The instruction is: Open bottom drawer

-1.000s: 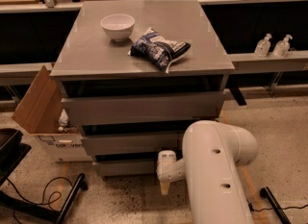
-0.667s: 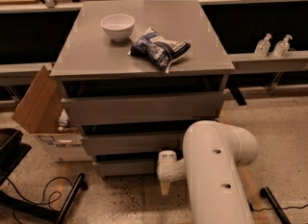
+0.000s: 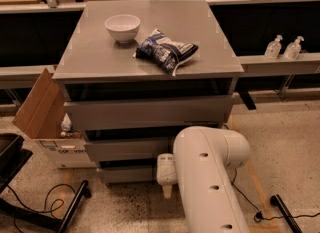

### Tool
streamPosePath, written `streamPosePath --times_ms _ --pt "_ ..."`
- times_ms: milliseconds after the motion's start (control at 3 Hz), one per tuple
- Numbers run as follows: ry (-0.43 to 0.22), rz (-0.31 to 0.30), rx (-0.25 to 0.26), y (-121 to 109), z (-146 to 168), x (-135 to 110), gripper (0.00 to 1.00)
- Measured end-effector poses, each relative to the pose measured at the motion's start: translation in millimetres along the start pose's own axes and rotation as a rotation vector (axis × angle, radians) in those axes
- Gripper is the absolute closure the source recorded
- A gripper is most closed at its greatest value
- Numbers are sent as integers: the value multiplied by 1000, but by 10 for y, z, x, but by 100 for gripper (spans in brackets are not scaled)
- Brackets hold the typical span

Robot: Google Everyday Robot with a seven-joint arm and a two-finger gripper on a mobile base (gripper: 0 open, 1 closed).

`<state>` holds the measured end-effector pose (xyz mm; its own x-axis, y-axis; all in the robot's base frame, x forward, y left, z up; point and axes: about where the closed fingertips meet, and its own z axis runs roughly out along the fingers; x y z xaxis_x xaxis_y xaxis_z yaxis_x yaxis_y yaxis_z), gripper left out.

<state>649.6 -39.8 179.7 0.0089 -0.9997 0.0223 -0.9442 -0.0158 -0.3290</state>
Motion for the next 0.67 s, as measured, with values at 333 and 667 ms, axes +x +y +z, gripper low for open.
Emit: streamPosePath --times_ms 333,667 --pt "-28 1 -24 46 68 -56 16" --pt "-68 -8 -57 109 139 -186 39"
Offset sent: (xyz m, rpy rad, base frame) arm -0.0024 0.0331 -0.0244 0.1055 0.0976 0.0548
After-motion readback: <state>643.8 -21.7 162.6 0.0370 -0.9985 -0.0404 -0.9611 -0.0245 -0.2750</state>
